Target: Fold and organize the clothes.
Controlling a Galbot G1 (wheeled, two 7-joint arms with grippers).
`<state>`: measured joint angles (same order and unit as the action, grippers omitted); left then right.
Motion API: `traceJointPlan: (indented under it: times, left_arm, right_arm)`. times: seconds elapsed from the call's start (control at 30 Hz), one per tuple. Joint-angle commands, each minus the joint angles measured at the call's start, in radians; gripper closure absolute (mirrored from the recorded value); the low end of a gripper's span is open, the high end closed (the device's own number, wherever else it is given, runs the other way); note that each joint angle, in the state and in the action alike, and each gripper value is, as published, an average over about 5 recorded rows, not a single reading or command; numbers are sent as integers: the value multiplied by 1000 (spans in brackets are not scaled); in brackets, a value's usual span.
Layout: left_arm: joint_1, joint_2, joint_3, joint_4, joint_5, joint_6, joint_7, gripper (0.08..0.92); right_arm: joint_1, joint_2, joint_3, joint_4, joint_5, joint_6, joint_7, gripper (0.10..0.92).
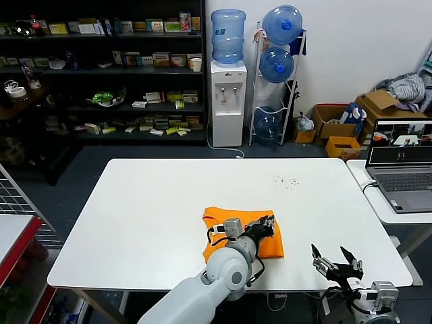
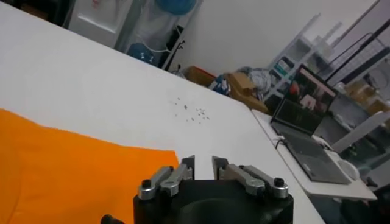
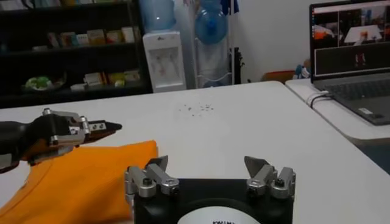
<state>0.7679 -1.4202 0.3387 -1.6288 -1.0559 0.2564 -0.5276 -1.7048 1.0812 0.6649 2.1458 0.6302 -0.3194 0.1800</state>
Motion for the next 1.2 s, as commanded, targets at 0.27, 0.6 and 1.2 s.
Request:
traceJointPlan:
  times: [0.27, 0.6, 1.2]
  left_arm:
    - [837, 391, -838, -286, 454, -458, 616, 413]
    - [941, 203, -1076, -256, 516, -628, 738, 185]
    - [923, 236, -997, -269, 525, -633, 722, 177]
  right_arm:
    - [101, 31, 154, -220, -72, 312, -376, 203]
    - [14, 150, 235, -223, -146, 503, -426, 203]
    - [15, 249, 266, -222, -221, 568, -429, 203]
